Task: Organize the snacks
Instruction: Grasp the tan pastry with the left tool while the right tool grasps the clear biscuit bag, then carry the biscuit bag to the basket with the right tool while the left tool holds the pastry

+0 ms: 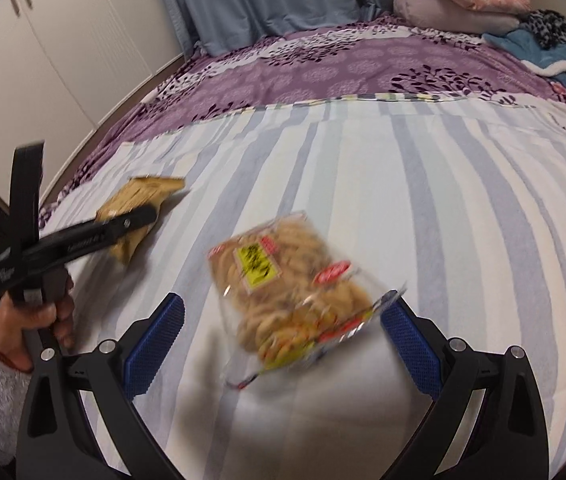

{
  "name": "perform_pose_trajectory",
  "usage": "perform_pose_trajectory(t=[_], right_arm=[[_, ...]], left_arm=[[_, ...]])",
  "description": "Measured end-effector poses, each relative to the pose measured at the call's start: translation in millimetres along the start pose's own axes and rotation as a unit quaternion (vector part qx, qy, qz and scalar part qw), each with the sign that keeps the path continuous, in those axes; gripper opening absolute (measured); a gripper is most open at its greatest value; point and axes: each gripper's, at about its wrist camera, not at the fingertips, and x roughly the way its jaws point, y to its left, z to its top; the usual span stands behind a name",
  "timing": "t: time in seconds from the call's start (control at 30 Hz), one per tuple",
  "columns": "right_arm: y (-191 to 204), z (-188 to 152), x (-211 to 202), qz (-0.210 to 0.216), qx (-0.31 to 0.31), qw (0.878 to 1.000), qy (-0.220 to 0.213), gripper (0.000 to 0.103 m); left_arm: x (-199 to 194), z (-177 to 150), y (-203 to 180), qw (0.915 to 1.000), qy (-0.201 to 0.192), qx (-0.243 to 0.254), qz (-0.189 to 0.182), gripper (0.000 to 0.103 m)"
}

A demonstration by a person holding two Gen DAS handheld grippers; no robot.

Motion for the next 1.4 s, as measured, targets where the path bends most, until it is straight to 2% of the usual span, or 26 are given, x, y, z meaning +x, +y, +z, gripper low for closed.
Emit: perform_pose_trajectory(t=[0.07,0.13,0.2,0.5,0.63,0.73,1.07,1.4], right_arm=[[7,1,0,-0.031,-0.019,0.999,-0.001,0.098],[10,5,3,-0.081,-0.039,0.996,-0.006,0.098],[5,12,7,-0.093,-0.044,0.995,-0.009,0.098],[0,24,24,-0.069,-0.053,0.996,0.007,0.096],[6,23,24,-0.071,-0.059,0.996,0.007,0.078],[8,19,18,-0.066,-0.054,0.996,0.002,0.069],[24,-7,-20,-0.074,-0.049,0.996,-0.021,0.067],[48,-70,-71,-0.073,-0.035,0.996,-0.021,0.067]], left_arm=[[0,0,0,1.0,-0.001,0.001,0.0,0.067],[1,1,0,1.0,0.0,0.002,0.003,0.067],[2,1,1,1.0,0.001,0.001,0.004,0.067],[7,6,-2,1.0,0.002,0.005,0.008,0.067],[5,5,-5,0.9999,0.0,0.011,0.008,0.067],[0,1,-9,0.9999,-0.003,0.014,0.004,0.067],[-26,-20,-20,0.9996,-0.009,0.026,-0.01,0.066],[-82,-60,-34,0.9984,-0.026,0.042,-0.028,0.066]])
